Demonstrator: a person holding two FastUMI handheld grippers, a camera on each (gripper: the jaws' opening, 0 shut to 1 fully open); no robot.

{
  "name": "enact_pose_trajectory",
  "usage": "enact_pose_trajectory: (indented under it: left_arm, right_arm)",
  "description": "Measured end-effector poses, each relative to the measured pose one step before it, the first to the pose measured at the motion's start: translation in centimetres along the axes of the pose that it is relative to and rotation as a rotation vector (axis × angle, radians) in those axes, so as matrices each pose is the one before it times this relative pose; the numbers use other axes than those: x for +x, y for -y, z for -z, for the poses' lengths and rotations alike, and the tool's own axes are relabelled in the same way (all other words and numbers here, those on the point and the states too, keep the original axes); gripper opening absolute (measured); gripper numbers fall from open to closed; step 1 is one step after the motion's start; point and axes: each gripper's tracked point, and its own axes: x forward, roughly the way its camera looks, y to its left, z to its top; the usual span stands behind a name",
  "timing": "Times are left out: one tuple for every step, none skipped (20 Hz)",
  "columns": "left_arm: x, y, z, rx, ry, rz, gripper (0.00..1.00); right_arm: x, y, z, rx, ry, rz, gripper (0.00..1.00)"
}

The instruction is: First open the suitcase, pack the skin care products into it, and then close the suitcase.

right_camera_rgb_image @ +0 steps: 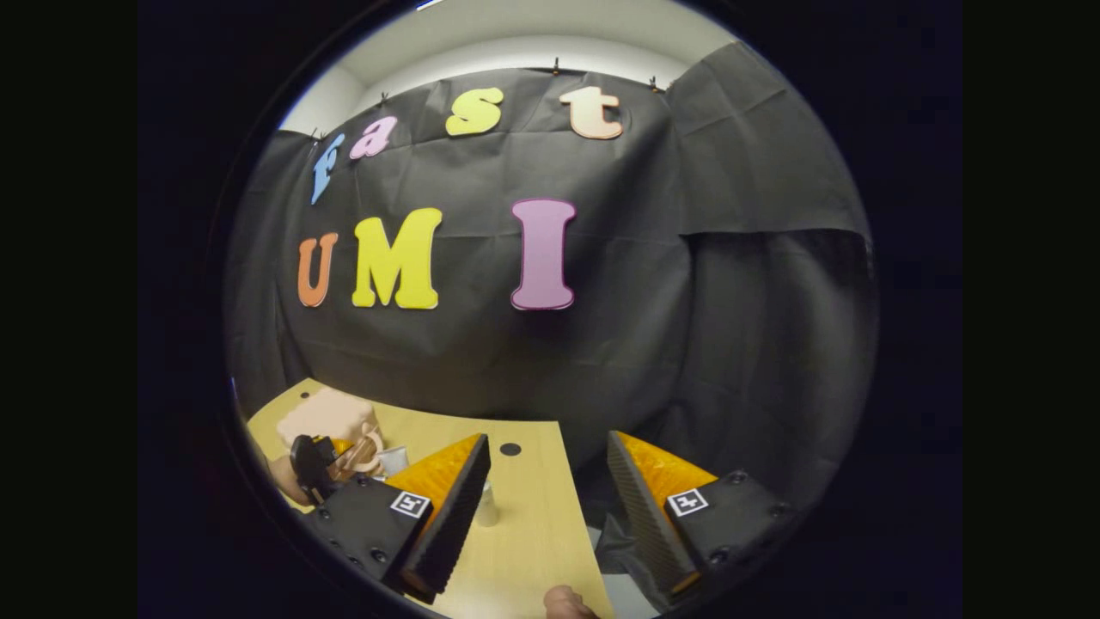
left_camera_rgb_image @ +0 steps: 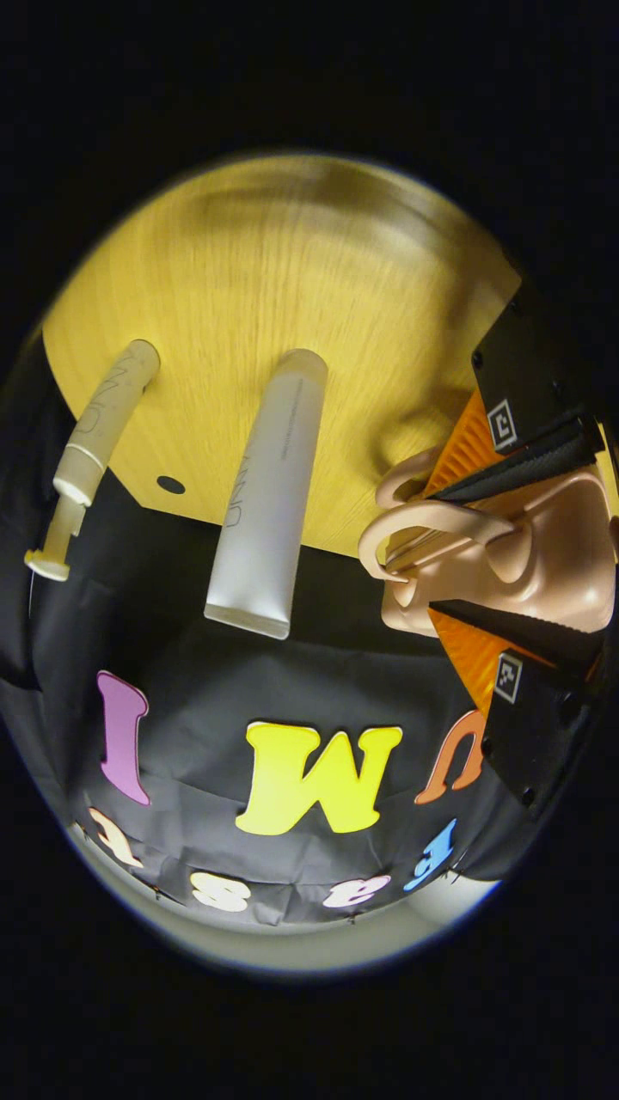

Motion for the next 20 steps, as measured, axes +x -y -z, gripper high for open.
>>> enact_pose_trajectory:
  left_arm:
    - [-0.040, 0.130, 0.194, 0.01856, -0.02042, 0.00725, 0.68]
    - [0.306, -0.110, 0.316, 0.01641, -0.01561, 0.00627, 0.62]
    - [0.210, -0.045, 0.232, 0.01355, -0.01409, 0.01029, 0.58]
    - [0.069, -0.056, 0.200, 0.00836, -0.01025, 0.00635, 0.50]
    - [-0.066, -0.053, -0.069, 0.00109, -0.00226, 0.00348, 0.47]
    - [0.017, 0.031, 0.182, 0.00013, -0.00789, 0.00757, 0.42]
    - [0.039, 0.062, 0.147, 0.00532, -0.01179, 0.00740, 0.39]
    - [0.087, -0.005, 0.106, 0.00727, -0.00537, 0.00492, 0.34]
    - [0.108, 0.071, 0.031, 0.00630, -0.00341, 0.01089, 0.29]
    - [0.071, -0.080, 0.193, 0.00401, -0.00419, 0.00419, 0.19]
    - [0.012, -0.171, -0.037, -0.00322, 0.00699, 0.00229, 0.14]
    - [-0.010, -0.141, 0.070, -0.01034, 0.00714, 0.00807, 0.12]
    - [-0.066, -0.237, -0.002, -0.01391, 0.00648, 0.00329, 0.12]
    - [-0.251, -0.276, 0.045, -0.02440, 0.00594, 0.00527, 0.10]
    - [-0.071, -0.420, 0.025, -0.02984, 0.00476, 0.00332, 0.08]
    - [-0.172, -0.397, -0.005, -0.02233, 0.00496, 0.00509, 0.06]
    - [-0.130, -0.501, 0.099, -0.02076, 0.00352, 0.00911, 0.05]
    - [-0.280, -0.805, 0.000, -0.02438, 0.00872, 0.00815, 0.04]
    - [-0.284, -0.745, -0.038, -0.02295, 0.01258, 0.00671, 0.03]
    - [-0.316, -0.814, 0.202, -0.03234, 0.01408, 0.01480, 0.03]
  right_arm:
    - [0.037, 0.135, 0.239, -0.00057, -0.00649, -0.00285, 0.81]
    - [-0.055, 0.044, 0.167, 0.00323, -0.00170, -0.00356, 0.81]
    - [-0.066, -0.066, 0.016, 0.00575, -0.00156, -0.00542, 0.81]
    - [-0.016, -0.163, 0.179, 0.00385, -0.00187, -0.00347, 0.81]
    - [0.005, -0.285, 0.148, 0.00121, -0.00348, -0.00589, 0.81]
    - [0.060, -0.308, 0.246, -0.00342, -0.00526, -0.00417, 0.81]
    - [0.050, -0.231, 0.087, -0.00517, -0.00407, -0.00147, 0.81]
    - [-0.107, -0.198, -0.079, -0.00193, 0.00145, 0.00083, 0.81]
    - [-0.076, -0.182, -0.243, -0.00003, 0.00521, 0.00312, 0.82]
    - [-0.074, -0.228, -0.098, -0.00140, 0.00398, 0.00475, 0.82]
    - [-0.051, -0.251, -0.027, -0.00396, -0.00186, 0.00713, 0.81]
    - [-0.161, -0.327, 0.093, -0.00134, -0.00379, 0.00404, 0.81]
    - [-0.184, -0.459, -0.160, -0.00024, -0.00321, 0.00025, 0.81]
    - [-0.162, -0.511, -0.202, -0.00324, 0.00141, -0.00046, 0.81]
    - [-0.109, -0.494, -0.364, -0.00738, 0.00825, 0.00245, 0.82]
    - [-0.198, -0.352, -0.360, -0.00980, 0.01126, 0.00818, 0.81]
    - [-0.199, -0.347, -0.509, -0.00577, 0.00983, 0.01206, 0.81]
    - [-0.208, -0.296, -0.396, 0.00141, 0.00607, 0.01509, 0.81]
    - [-0.219, -0.497, -0.458, 0.00780, 0.00519, 0.01144, 0.81]
    - [-0.298, -0.534, -0.323, 0.00651, 0.00518, 0.01169, 0.81]
